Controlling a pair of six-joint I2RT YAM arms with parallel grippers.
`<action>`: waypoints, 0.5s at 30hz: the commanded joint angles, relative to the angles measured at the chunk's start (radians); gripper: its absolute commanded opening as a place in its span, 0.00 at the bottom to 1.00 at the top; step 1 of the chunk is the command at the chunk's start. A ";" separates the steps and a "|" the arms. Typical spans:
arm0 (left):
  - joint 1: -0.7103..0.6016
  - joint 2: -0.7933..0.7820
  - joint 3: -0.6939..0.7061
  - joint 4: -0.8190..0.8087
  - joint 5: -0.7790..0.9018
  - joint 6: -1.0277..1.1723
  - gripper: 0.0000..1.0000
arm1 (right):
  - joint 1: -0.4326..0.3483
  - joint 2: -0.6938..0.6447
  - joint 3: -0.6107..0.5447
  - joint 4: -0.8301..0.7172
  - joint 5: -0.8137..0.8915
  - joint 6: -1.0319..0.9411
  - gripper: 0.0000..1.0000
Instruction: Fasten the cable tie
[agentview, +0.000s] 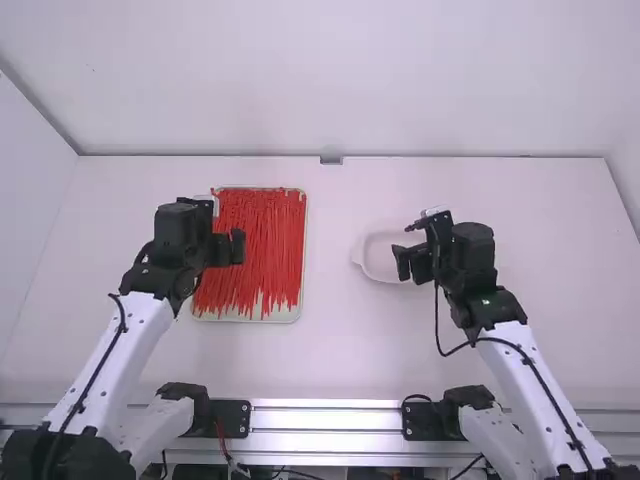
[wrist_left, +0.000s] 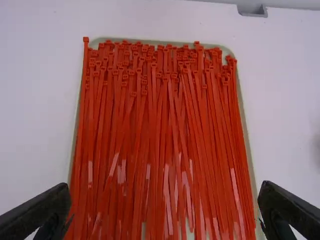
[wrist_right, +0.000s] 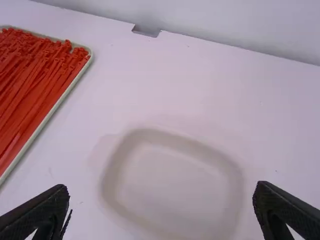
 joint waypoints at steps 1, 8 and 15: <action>-0.009 0.004 0.032 -0.003 0.011 -0.016 0.99 | 0.002 0.006 0.039 0.006 -0.006 0.007 0.99; -0.009 0.004 0.032 0.007 0.011 -0.028 0.99 | 0.001 0.006 0.039 0.005 -0.004 0.007 0.98; -0.009 0.004 0.032 0.007 0.012 -0.027 0.99 | 0.001 0.006 0.039 0.005 -0.004 0.007 0.99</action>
